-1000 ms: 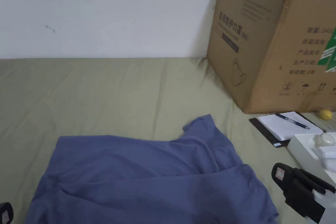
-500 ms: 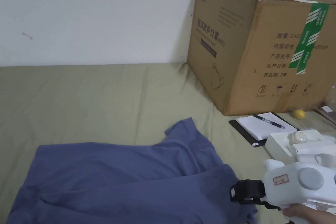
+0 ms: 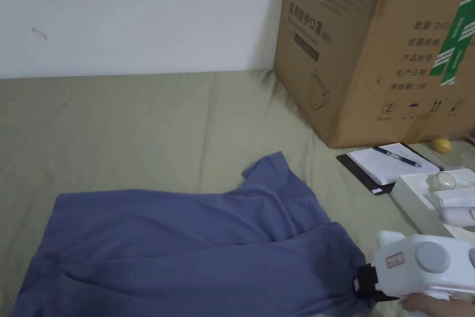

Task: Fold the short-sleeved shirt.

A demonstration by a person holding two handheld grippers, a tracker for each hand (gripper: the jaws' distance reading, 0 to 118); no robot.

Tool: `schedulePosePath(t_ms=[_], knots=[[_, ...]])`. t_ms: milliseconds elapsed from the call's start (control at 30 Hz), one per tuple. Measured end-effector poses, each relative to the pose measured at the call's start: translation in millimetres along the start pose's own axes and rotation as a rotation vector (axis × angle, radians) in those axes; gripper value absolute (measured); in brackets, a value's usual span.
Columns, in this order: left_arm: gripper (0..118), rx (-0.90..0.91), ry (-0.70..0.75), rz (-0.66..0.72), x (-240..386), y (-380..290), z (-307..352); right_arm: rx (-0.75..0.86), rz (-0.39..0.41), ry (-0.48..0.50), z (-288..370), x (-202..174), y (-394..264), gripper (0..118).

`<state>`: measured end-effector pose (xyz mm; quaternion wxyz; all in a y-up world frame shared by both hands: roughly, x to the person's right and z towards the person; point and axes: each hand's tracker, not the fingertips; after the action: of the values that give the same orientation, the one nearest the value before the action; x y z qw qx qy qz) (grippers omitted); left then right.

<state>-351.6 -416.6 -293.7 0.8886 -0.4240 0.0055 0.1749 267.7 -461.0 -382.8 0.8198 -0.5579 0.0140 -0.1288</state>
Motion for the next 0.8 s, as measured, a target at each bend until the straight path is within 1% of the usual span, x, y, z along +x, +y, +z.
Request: schedulePosePath(t_ms=[33, 67, 100, 133, 167, 200, 233, 267, 300, 333, 367, 433, 467, 500, 533, 567, 600, 633, 667, 700, 733, 800], knots=[[0, -0.008, 0.012, 0.004, -1, 4, -6, 0.005, -0.014, -0.017, 3, -2, -2, 5], [0, -0.032, 0.018, 0.006, -3, 8, -12, 0.016, 0.000, -0.053, 4, -6, -4, 5], [0, -0.045, 0.008, 0.015, -5, 12, -18, 0.025, 0.013, -0.054, 5, -7, -6, 5], [3, -0.067, -0.009, 0.027, -6, 18, -25, 0.032, 0.020, -0.046, 5, -7, -6, 5], [21, -0.080, -0.017, 0.033, -9, 23, -31, 0.034, 0.027, -0.046, 3, -6, -6, 5], [57, -0.087, -0.046, 0.038, -9, 27, -37, 0.033, 0.040, -0.049, 2, -6, -7, 5], [108, -0.091, -0.036, 0.025, -9, 31, -45, 0.030, 0.052, -0.051, 1, -5, -8, 5], [116, -0.100, -0.029, 0.018, -8, 33, -54, 0.030, 0.054, -0.048, -1, -4, -9, 5], [113, -0.108, -0.002, 0.006, -7, 34, -59, 0.029, 0.050, -0.043, -2, -3, -10, 5], [113, -0.087, 0.001, -0.010, -12, 39, -74, 0.028, 0.038, -0.034, -3, -2, -11, 5], [113, -0.113, 0.068, -0.039, -12, 42, -84, 0.031, 0.026, -0.028, -4, -1, -11, 5], [112, -0.169, 0.145, -0.089, -8, 45, -104, 0.030, 0.010, -0.017, -6, 3, -10, 5], [107, -0.207, 0.196, -0.113, -10, 36, -111, 0.030, 0.006, -0.013, -6, 4, -10, 5], [105, -0.262, 0.213, -0.143, -10, 32, -120, 0.029, 0.004, -0.011, -6, 4, -10, 5], [104, -0.291, 0.239, -0.204, -8, 28, -128, 0.028, 0.004, -0.009, -6, 4, -10, 5], [97, -0.242, 0.225, -0.232, -4, 27, -128, 0.029, 0.003, -0.008, -6, 3, -11, 5], [86, -0.231, 0.243, -0.225, 4, 29, -118, 0.030, 0.002, -0.008, -5, 3, -11, 5], [63, -0.235, 0.235, -0.217, 9, 30, -115, 0.033, 0.003, -0.011, -4, 2, -12, 5], [37, -0.212, 0.233, -0.225, 14, 31, -108, 0.040, 0.015, -0.023, -2, -3, -14, 5], [16, -0.180, 0.241, -0.247, 17, 31, -103, 0.049, 0.030, -0.035, 1, -9, -18, 5], [9, -0.172, 0.180, -0.255, 18, 35, -93, 0.060, 0.051, -0.049, 3, -12, -20, 5], [7, -0.190, 0.173, -0.253, 14, 38, -90, 0.073, 0.076, -0.056, 6, -17, -24, 5]])
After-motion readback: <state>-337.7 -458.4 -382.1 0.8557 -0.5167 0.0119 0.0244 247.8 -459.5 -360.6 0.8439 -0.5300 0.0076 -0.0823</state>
